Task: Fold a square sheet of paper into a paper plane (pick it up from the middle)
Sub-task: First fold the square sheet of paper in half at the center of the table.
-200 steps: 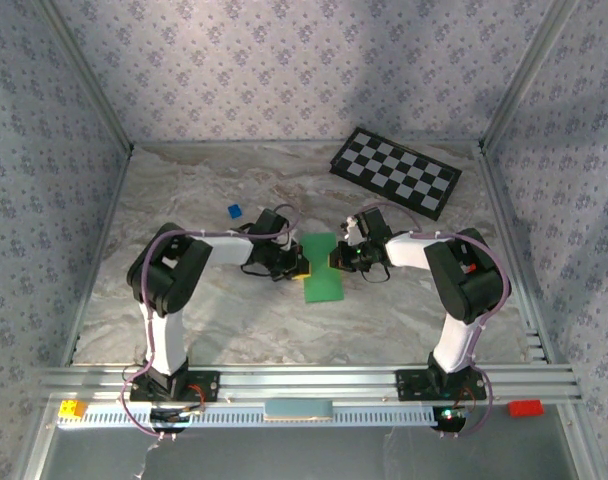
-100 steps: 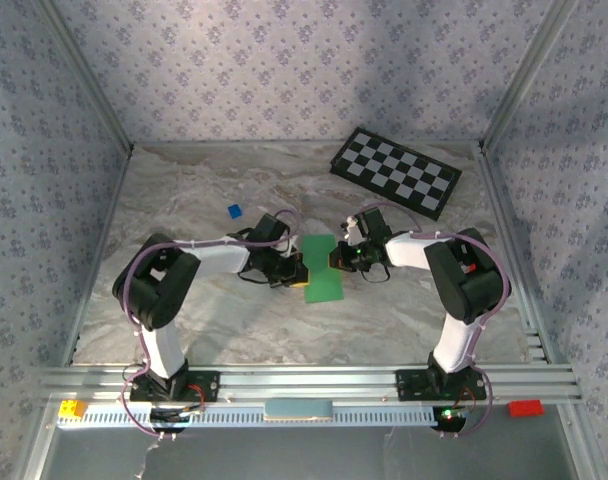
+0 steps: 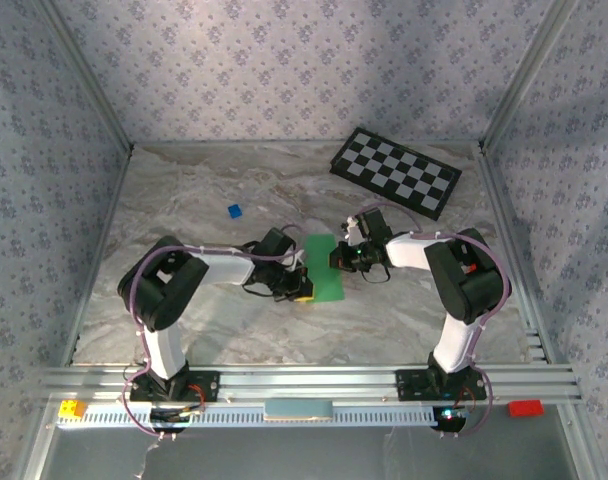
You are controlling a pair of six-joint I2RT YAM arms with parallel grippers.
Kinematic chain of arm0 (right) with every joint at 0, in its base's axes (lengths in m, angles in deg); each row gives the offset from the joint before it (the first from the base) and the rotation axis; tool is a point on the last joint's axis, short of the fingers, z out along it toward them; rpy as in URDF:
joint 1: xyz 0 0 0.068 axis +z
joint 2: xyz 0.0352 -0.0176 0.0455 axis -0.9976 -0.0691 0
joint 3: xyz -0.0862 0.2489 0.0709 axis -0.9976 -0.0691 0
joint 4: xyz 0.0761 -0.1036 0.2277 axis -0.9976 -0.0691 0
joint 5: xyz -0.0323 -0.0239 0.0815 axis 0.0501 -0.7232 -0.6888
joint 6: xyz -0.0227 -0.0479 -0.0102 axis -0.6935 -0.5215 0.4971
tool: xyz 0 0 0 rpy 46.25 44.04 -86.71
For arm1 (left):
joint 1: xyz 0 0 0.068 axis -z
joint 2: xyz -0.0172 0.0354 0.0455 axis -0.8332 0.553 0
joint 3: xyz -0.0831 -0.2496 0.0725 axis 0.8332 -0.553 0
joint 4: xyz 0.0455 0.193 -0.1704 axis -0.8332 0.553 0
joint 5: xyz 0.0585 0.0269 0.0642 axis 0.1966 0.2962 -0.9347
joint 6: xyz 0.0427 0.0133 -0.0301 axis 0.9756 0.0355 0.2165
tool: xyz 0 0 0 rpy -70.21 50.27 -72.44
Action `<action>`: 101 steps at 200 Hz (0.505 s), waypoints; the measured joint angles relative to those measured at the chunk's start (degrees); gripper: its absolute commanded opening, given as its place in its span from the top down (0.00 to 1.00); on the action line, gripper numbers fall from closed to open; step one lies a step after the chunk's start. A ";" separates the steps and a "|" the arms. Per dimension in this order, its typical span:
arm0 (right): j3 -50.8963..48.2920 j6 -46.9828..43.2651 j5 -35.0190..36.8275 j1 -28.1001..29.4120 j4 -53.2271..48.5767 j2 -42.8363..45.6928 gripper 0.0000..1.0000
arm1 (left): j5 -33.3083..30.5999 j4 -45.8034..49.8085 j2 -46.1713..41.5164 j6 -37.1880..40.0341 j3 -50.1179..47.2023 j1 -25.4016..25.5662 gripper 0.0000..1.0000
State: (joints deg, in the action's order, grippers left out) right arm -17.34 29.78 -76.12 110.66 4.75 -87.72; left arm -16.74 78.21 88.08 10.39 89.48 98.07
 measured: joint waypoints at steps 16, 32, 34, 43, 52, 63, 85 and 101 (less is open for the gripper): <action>0.00 0.00 0.02 0.00 -0.02 0.04 1.00 | -0.22 -0.68 -0.70 0.26 -1.01 0.02 1.00; 0.00 0.00 0.02 0.00 -0.02 0.04 1.00 | -0.50 0.22 -1.84 0.94 -1.92 0.09 1.00; 0.00 0.00 0.02 0.00 -0.02 0.04 1.00 | -0.59 0.44 -2.03 1.05 -1.99 0.13 1.00; 0.00 0.00 0.02 0.00 -0.02 0.04 1.00 | -0.92 1.49 -2.64 1.55 -2.27 0.26 1.00; 0.02 0.00 0.02 0.00 -0.04 0.04 1.00 | -1.55 2.51 -3.32 1.95 -2.49 0.52 1.00; 0.04 0.00 0.00 0.00 -0.07 0.04 1.00 | -2.86 3.85 -4.28 2.16 -2.73 1.14 1.00; 0.24 0.02 0.04 0.00 -0.55 0.24 1.00 | -6.78 6.10 -7.72 2.14 -3.65 3.17 1.00; 0.22 0.02 0.15 0.00 -0.87 0.63 1.00 | -9.35 6.91 -10.64 2.01 -3.74 4.02 1.00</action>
State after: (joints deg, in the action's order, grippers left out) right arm -17.12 29.80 -75.96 110.66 3.88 -87.09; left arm -26.10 85.12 77.43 12.41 85.74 102.10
